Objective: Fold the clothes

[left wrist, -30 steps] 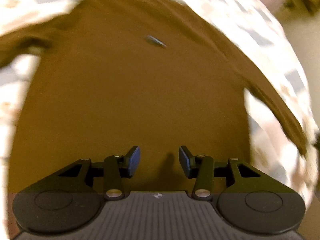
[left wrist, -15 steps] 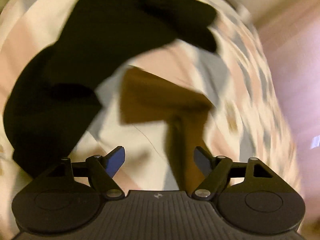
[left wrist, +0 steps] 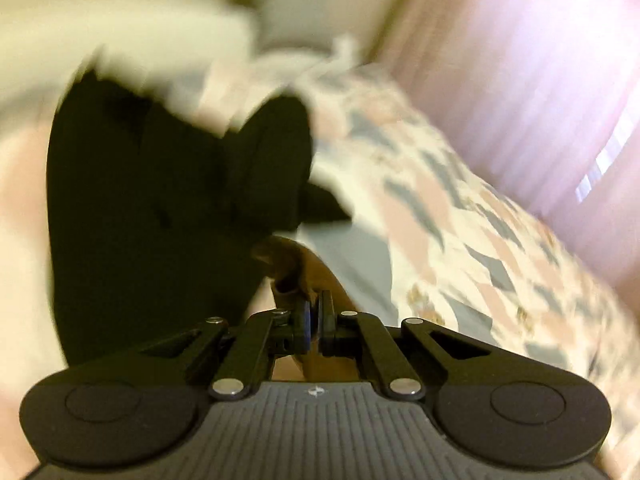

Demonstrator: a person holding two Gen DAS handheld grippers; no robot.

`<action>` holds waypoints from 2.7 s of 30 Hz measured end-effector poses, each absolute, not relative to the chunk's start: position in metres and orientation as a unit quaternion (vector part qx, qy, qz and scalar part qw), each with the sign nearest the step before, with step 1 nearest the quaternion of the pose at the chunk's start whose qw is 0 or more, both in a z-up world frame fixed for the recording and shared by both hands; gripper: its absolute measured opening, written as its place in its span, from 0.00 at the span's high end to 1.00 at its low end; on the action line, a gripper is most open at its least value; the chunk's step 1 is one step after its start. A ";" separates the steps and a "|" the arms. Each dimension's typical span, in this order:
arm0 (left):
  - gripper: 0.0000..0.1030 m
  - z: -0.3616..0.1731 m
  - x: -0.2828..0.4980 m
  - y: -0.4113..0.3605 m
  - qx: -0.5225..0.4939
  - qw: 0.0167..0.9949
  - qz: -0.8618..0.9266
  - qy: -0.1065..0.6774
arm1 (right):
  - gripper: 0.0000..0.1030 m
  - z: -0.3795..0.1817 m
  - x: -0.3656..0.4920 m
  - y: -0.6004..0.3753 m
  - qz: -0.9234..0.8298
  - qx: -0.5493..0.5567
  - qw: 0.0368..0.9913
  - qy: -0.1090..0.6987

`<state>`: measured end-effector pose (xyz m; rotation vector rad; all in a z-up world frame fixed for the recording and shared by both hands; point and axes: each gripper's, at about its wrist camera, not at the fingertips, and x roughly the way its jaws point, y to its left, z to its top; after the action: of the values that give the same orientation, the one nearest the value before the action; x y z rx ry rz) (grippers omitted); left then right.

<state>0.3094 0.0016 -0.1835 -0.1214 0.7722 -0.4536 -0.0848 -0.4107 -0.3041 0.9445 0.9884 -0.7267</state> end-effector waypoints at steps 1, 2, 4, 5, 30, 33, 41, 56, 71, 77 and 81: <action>1.00 -0.168 0.319 0.004 -0.027 0.903 -0.230 0.362 | 0.03 -0.304 -0.084 -0.408 -0.327 0.426 0.715 0.447; 1.00 -0.156 0.328 0.005 0.008 0.907 -0.235 0.350 | 0.03 -0.304 -0.084 -0.406 -0.326 0.426 0.716 0.447; 0.99 -0.147 0.348 0.005 0.059 0.907 -0.233 0.345 | 0.03 -0.305 -0.083 -0.400 -0.323 0.425 0.716 0.450; 0.99 -0.149 0.359 0.006 0.070 0.904 -0.231 0.352 | 0.03 -0.307 -0.083 -0.398 -0.322 0.425 0.715 0.453; 0.45 -0.208 0.374 0.064 0.052 0.889 -0.131 0.435 | 0.02 -0.287 -0.131 -0.386 -0.340 0.468 0.692 0.430; 0.46 -0.202 0.388 0.040 0.073 0.897 -0.141 0.412 | 0.02 -0.289 -0.146 -0.387 -0.343 0.463 0.688 0.442; 0.97 -0.246 0.422 -0.030 0.186 0.864 -0.186 0.430 | 0.02 -0.297 -0.184 -0.380 -0.390 0.474 0.656 0.439; 0.89 -0.253 0.429 0.001 0.159 0.910 -0.018 0.382 | 0.02 -0.197 -0.230 -0.451 -0.444 0.339 0.744 0.366; 0.61 -0.170 0.198 -0.107 0.185 0.852 -0.145 0.467 | 0.01 -0.150 -0.318 -0.455 -0.376 0.364 0.789 0.320; 0.46 -0.159 -0.015 -0.176 0.202 0.794 -0.266 0.508 | 0.01 -0.157 -0.335 -0.419 -0.330 0.347 0.794 0.374; 0.45 -0.140 -0.104 -0.198 0.188 0.772 -0.297 0.530 | 0.01 -0.143 -0.353 -0.402 -0.315 0.317 0.805 0.390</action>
<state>-0.1037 -0.1976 -0.1403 0.4075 1.1494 -0.6433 -0.3534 -0.4025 -0.1426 0.6789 0.8357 -0.6750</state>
